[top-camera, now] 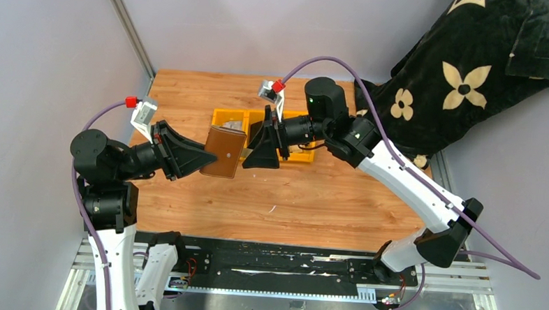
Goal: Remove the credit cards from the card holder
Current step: Open the card holder at the center of the board.
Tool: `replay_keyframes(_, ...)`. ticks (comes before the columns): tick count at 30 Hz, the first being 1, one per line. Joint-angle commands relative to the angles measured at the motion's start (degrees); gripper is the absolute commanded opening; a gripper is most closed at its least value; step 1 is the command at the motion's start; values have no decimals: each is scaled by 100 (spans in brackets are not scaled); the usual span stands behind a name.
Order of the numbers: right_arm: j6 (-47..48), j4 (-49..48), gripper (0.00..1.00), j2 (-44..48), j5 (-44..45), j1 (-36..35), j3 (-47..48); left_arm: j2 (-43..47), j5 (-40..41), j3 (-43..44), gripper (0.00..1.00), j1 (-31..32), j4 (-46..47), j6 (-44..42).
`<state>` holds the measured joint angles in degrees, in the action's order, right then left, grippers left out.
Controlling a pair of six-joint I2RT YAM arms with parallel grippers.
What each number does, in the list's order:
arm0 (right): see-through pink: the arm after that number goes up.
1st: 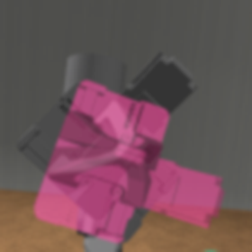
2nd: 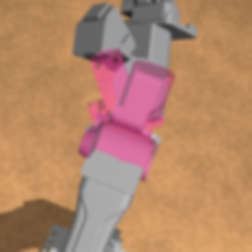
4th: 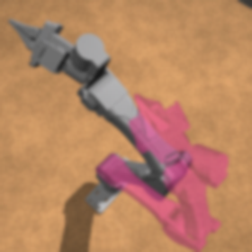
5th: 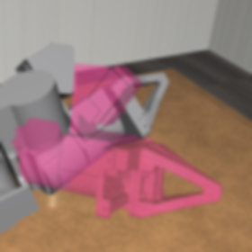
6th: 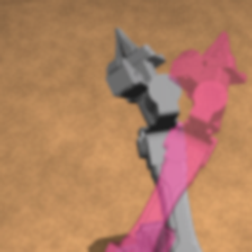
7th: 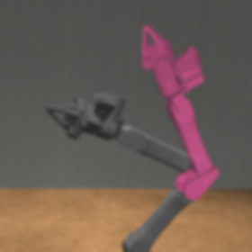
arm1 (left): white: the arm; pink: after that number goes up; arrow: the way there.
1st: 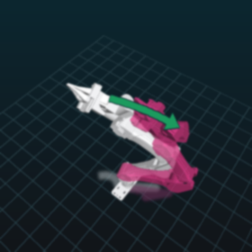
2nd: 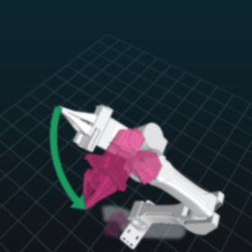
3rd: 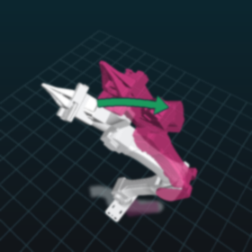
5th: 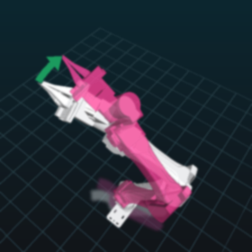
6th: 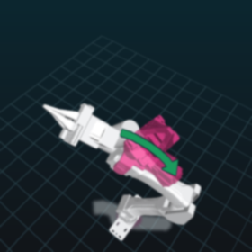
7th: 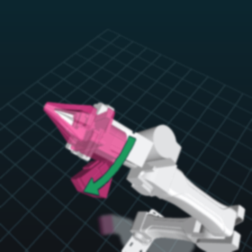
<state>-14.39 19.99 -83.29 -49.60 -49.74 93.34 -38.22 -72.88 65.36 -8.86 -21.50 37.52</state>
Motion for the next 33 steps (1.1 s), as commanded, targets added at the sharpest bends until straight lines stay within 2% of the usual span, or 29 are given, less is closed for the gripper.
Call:
replay_keyframes(1,-373,-401,55,-123,-206,17,182,61,-77,144,0,0,157,54)
replay_keyframes(5,-757,-722,41,-262,31,17,116,72,-101,145,0,-1,173,54)
replay_keyframes(10,-913,-972,12,-135,320,17,-141,84,-136,148,0,-1,153,-12)
replay_keyframes(11,-920,-977,6,-98,368,17,-173,90,-96,140,3,-1,114,-91)
replay_keyframes(12,-918,-979,2,-58,411,17,-187,90,6,137,11,-4,22,-234)
replay_keyframes(13,-916,-977,0,-10,438,15,-205,87,164,151,25,-2,-229,-489)
replay_keyframes(15,-897,-941,0,77,507,4,-226,77,708,213,63,-8,-857,-1213)
replay_keyframes(16,-850,-808,0,102,611,-11,-200,58,1157,234,78,-2,-1121,-1580)
replay_keyframes(18,-620,-393,0,119,918,-118,-53,34,1568,127,89,3,-1214,-1857)
replay_keyframes(20,-272,145,0,58,1349,-314,164,-38,1709,43,92,-1,-1320,-2098)
replay_keyframes(27,1035,1993,0,-468,3214,-1240,1365,161,1014,-408,93,-1,-1360,-2478)
replay_keyframes(30,1117,2756,0,-983,4374,-1614,2186,477,1119,-532,92,-1,-1374,-2782)
replay_keyframes(33,914,3439,0,-1578,6111,-1974,3326,712,1398,-557,91,3,-1374,-3031)
